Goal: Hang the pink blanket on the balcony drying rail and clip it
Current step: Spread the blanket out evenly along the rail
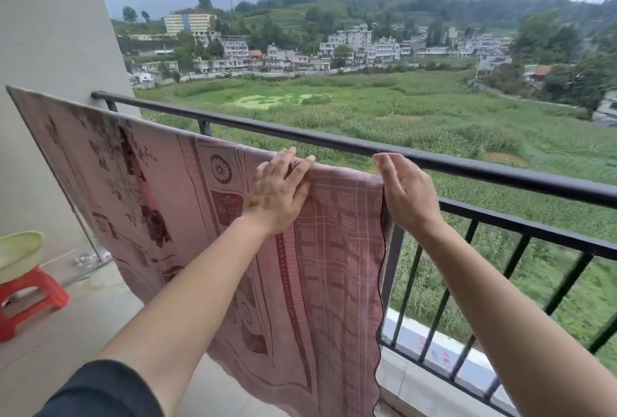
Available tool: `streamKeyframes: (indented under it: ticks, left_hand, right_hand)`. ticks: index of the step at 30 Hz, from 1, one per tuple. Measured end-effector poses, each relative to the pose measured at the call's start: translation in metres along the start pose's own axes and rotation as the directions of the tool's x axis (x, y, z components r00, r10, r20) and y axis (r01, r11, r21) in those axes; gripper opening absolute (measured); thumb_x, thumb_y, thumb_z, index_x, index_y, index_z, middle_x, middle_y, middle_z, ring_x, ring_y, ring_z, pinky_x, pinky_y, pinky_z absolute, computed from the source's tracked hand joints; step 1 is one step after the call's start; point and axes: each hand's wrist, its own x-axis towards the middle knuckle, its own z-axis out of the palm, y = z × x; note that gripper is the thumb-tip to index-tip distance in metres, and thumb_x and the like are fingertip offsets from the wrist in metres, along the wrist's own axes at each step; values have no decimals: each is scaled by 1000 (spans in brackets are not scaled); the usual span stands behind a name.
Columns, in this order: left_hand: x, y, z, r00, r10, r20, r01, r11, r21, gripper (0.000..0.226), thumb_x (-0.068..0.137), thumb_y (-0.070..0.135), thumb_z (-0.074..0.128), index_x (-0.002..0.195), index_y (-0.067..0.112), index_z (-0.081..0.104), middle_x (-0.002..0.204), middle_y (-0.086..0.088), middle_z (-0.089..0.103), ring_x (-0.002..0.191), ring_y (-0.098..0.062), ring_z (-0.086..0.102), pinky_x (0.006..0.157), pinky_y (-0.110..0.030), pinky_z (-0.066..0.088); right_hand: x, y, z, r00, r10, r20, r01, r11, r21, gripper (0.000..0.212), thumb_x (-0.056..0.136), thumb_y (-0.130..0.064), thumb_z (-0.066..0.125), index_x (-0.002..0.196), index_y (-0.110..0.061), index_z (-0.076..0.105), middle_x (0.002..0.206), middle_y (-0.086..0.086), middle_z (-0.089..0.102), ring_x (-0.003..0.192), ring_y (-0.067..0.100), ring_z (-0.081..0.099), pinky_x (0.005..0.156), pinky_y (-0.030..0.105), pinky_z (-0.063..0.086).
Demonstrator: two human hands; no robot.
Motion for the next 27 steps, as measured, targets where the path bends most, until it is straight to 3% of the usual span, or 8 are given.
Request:
streamKeyframes:
  ticks: [3, 6, 8, 12, 16, 21, 24, 27]
  left_hand:
    - [-10, -39, -8, 994, -75, 83, 72, 997, 38, 57, 99, 47, 32, 153, 30, 19, 160, -8, 18, 147, -25, 17, 117, -48, 17]
    - [-22, -79, -18, 984, -26, 176, 12, 997, 81, 60, 99, 47, 33, 154, 29, 17, 162, -4, 16, 146, -21, 17, 118, -48, 15]
    - [-28, -107, -25, 980, -29, 196, 13, 997, 82, 58, 99, 47, 34, 152, 27, 23, 160, -6, 21, 145, -22, 20, 118, -47, 15]
    - [-38, -163, -38, 973, -96, 211, 86, 995, 53, 58, 99, 47, 33, 152, 26, 24, 161, -7, 18, 147, -24, 18, 118, -47, 14]
    - [-51, -220, -44, 947, -188, 259, 189, 982, 21, 62, 100, 52, 27, 155, 28, 13, 164, -7, 3, 149, -24, 5, 120, -50, 6]
    - [-68, -307, -44, 902, -321, 288, 325, 945, 35, 67, 98, 60, 21, 155, 33, -4, 162, -4, -19, 148, -22, -18, 119, -49, -9]
    - [-79, -367, -40, 884, -390, 259, 385, 920, 70, 67, 98, 59, 21, 155, 33, -5, 162, -4, -18, 148, -22, -17, 119, -49, -7]
    - [-82, -429, -31, 864, -440, 244, 428, 898, 102, 67, 98, 58, 21, 155, 33, -6, 162, -2, -18, 148, -19, -17, 119, -47, -7]
  right_hand:
    - [14, -35, 20, 991, -8, 130, 52, 938, -341, 35, 101, -46, 38, 105, -26, 66, 87, -6, 71, 72, 16, 63, 55, 25, 40]
    - [23, -63, 39, 982, 105, 158, 18, 778, -628, 37, 98, -38, 33, 98, -20, 65, 94, 7, 71, 70, 24, 53, 59, 32, 36]
    - [26, -77, 50, 979, 160, 130, -19, 698, -716, 39, 96, -36, 32, 90, -15, 64, 96, 12, 71, 72, 29, 54, 64, 36, 38]
    - [31, -110, 91, 990, 132, 39, -69, 722, -688, 46, 97, -43, 30, 108, -11, 61, 106, 19, 66, 95, 36, 61, 72, 42, 37]
    - [36, -151, 154, 983, 159, 89, -52, 714, -698, 57, 98, -55, 29, 123, -12, 56, 118, 18, 63, 107, 36, 58, 90, 48, 43]
    - [61, -191, 243, 974, 103, 200, 65, 724, -687, 64, 98, -56, 32, 148, -15, 39, 146, 19, 46, 134, 35, 44, 116, 54, 27]
    - [84, -213, 306, 969, 46, 244, 126, 756, -642, 66, 99, -54, 34, 154, -17, 29, 158, 20, 30, 146, 36, 28, 122, 55, 14]
    - [108, -234, 374, 965, -21, 261, 176, 792, -585, 66, 98, -50, 39, 153, -17, 29, 159, 20, 28, 148, 36, 24, 121, 56, 11]
